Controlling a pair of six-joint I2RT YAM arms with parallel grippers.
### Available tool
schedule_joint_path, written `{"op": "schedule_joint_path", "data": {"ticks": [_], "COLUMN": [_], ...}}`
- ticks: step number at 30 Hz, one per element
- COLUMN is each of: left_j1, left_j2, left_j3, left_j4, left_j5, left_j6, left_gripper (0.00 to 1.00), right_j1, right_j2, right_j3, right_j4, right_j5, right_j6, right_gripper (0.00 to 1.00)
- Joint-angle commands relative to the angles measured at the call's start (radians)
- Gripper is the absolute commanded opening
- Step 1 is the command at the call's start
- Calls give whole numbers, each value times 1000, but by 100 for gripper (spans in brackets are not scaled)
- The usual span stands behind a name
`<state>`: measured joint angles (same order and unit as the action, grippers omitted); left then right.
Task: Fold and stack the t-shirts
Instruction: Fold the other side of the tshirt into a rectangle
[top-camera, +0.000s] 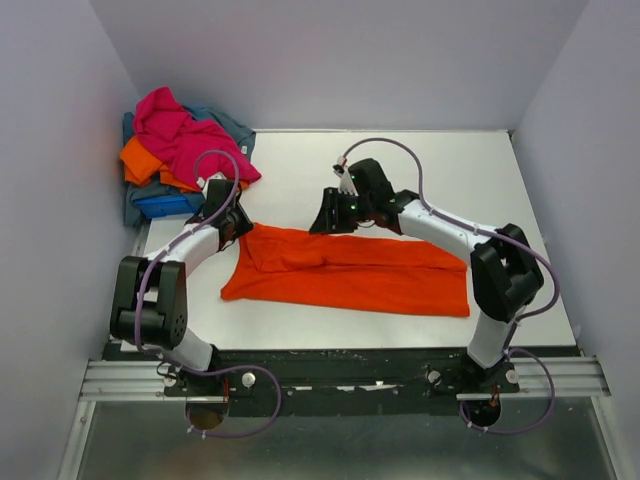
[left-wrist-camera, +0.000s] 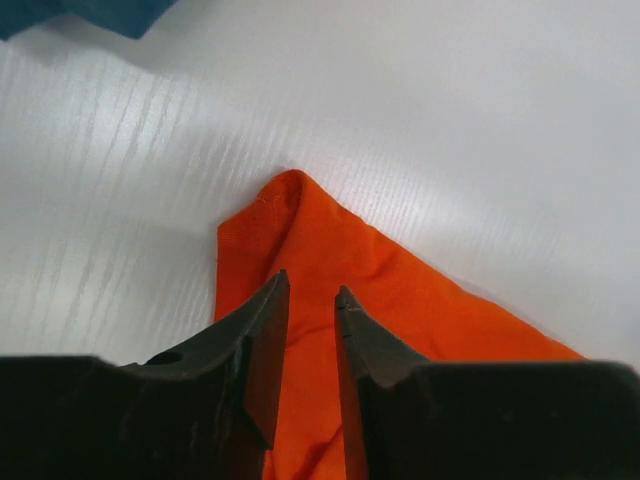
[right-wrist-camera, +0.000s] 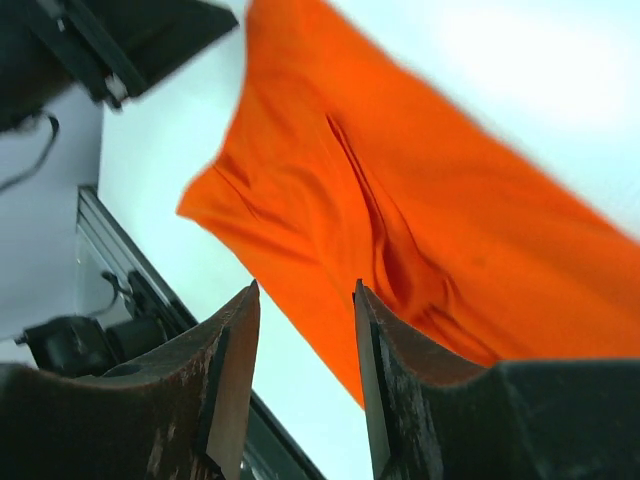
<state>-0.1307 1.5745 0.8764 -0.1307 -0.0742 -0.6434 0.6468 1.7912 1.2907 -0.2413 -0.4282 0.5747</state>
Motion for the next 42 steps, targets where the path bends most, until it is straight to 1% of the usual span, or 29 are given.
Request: {"op": "schedule_joint_path", "data": {"ticks": [1,6,9,10,11,19,25,32,38,42], "left_j1": [6,-9,-27,-38,-47,-78,-78,-78,-78,-78], "left_j2": [-93,-73,-6,17,34,174,222,228,242,248], "left_j3": [10,22,47,55,62,125,151,151,159,168], "left_j4": [-43,-24,-6,-6,-1,-17,-49,-60,-67,-75], "left_j5": [-44,16,65,70,70,62,34,8,8,7], "left_j6": [10,-10,-30,-35,-38,-35,-29,-41,-39,-36], "left_gripper": [39,39,38,38,38,38,38,39,39,39], "right_j1": [7,10,16,19,24,43,48,51,70,105], "right_j2": [109,233,295,310,327,424,451,482,468,409], "right_j3": [119,186,202,205,213,256,225,202,98,20], "right_j4": [31,137,221,230,278,300,341,398,516,551], "right_j5": [-12,-101,-155,-168,-181,-188,-195,-225,-283,-305], "right_j6": [-27,-7,13,19,24,10,28,59,116,120], "right_gripper": [51,51,51,51,52,52,53,54,54,54]}}
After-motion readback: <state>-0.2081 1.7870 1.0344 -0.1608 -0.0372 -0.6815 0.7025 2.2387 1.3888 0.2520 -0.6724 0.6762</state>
